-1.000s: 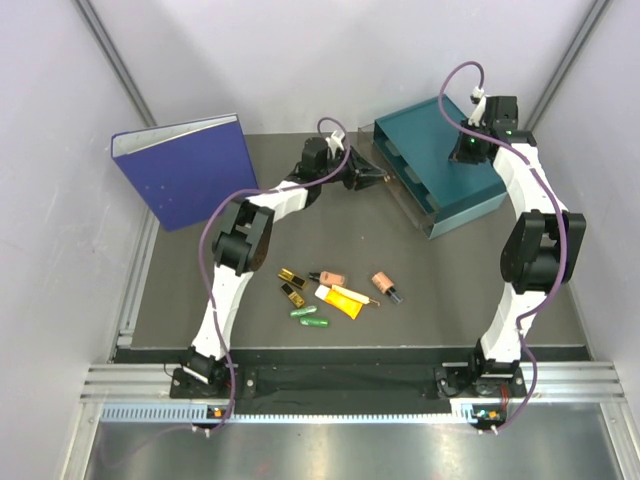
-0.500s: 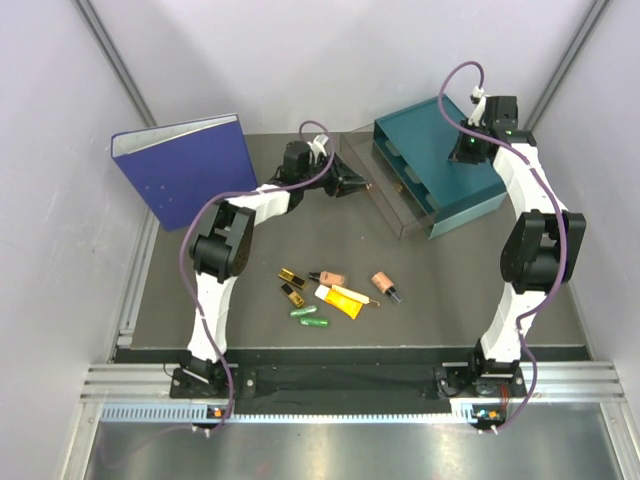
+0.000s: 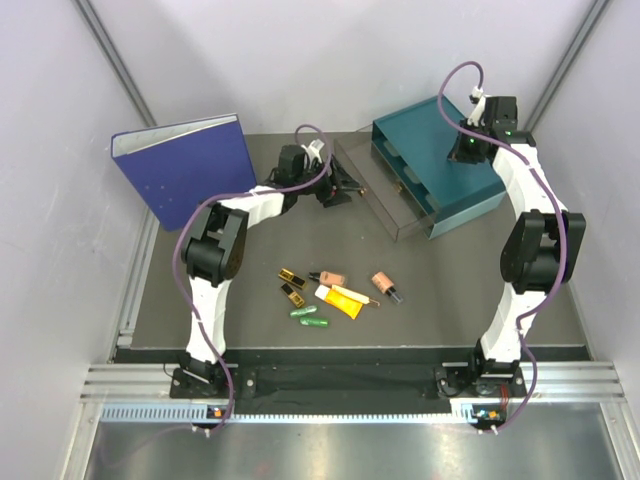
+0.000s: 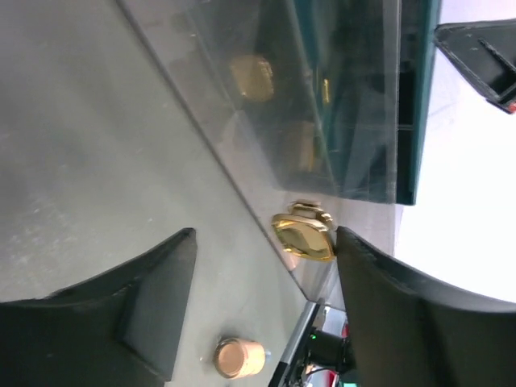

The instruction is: Organize the makeup

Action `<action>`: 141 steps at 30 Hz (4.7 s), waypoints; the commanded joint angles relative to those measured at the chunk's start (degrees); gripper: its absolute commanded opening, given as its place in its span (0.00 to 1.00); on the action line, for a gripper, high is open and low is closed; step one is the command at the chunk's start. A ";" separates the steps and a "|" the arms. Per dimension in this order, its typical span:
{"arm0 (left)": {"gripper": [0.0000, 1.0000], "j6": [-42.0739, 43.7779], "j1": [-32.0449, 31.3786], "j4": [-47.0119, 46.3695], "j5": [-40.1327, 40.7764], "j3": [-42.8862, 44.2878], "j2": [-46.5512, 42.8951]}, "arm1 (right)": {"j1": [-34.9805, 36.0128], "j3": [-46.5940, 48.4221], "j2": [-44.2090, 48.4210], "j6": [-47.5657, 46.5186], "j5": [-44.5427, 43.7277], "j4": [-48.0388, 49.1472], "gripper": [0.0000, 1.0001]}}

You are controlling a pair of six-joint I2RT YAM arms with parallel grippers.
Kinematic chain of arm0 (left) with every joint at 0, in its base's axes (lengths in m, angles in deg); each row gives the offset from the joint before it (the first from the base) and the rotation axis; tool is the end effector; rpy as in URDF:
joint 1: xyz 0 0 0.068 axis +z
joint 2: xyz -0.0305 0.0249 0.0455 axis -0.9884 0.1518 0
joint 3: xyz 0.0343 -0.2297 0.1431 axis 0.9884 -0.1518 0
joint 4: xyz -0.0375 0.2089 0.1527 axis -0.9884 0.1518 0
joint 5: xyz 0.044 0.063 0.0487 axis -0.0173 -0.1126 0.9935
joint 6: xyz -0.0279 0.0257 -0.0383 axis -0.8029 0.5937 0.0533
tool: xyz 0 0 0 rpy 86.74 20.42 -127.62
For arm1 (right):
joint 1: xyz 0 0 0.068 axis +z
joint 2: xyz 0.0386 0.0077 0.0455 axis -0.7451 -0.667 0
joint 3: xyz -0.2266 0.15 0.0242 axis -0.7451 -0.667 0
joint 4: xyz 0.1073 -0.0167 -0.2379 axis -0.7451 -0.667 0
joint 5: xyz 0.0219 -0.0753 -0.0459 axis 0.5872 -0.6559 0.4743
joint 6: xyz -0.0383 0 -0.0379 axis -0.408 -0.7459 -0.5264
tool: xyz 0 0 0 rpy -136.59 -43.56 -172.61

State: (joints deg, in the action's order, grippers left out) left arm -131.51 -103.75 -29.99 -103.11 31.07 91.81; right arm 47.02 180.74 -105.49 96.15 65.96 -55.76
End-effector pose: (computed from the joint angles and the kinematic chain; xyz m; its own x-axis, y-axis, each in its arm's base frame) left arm 0.4470 -0.2103 0.1888 -0.9100 -0.3018 -0.2842 0.1537 0.3910 -0.9075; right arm 0.4456 -0.0011 0.3081 -0.6850 0.1511 -0.7127 -0.0472 0.9670 0.2504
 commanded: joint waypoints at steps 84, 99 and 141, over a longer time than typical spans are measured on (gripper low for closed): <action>0.41 70.69 -19.71 64.80 32.93 3.75 -2.92 | 2.38 -4.02 -2.90 -0.98 -0.03 -4.14 0.00; 0.00 61.99 -16.72 63.57 33.89 0.58 -8.52 | 2.38 -3.41 -3.43 -0.98 0.23 -4.05 0.00; 0.00 54.34 -20.58 46.44 26.78 45.49 1.48 | 2.47 -3.49 -3.34 -0.54 1.20 -4.05 0.00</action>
State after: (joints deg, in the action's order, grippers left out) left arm -76.35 -123.44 24.85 -73.47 75.22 93.21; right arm 48.42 178.57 -105.18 95.80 67.10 -51.83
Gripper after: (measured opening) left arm 0.437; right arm 0.003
